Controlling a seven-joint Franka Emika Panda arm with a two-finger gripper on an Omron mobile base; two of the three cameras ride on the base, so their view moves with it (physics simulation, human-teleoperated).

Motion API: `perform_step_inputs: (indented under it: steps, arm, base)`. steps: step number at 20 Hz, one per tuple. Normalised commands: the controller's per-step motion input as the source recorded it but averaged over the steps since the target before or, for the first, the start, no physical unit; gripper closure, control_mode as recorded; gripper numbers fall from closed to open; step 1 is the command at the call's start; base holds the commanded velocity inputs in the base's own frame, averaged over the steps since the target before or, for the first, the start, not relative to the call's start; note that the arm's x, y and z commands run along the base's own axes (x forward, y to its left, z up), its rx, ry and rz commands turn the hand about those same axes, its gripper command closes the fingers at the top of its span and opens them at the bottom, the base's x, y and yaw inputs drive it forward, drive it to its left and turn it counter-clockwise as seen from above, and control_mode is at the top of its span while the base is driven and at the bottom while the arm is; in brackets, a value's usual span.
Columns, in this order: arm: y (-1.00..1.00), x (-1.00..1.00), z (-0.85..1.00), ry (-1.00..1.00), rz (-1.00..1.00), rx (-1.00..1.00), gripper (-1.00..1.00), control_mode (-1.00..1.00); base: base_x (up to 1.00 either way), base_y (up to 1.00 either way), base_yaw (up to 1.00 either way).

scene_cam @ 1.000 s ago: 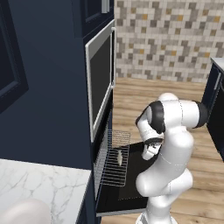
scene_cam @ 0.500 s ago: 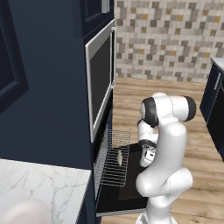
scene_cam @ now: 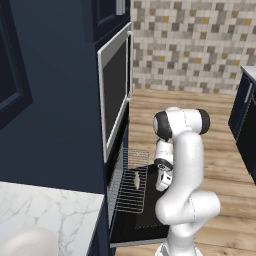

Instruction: Place the fish on the rack of the oven, and slide the rack back inside. Close the oven door.

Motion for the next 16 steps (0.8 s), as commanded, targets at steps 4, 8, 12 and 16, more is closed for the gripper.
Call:
perform_step_inputs:
  steps: [4,8,12,16]
  arm:
    - [0.20,0.61,-0.43,0.00,0.02,0.01,-1.00,-1.00]
    - [0.25,0.61,-0.45,0.00,0.01,0.00,-1.00,-1.00]
    - [0.38,0.61,-0.51,0.00,0.00,0.00,-1.00,-1.00]
    - [0.55,0.62,-0.36,0.00,0.00,0.00,-1.00,-1.00]
  base:
    - [0.00,0.00,0.00]
    - [0.00,0.00,0.00]
    - [0.00,0.00,0.00]
    - [0.00,0.00,0.00]
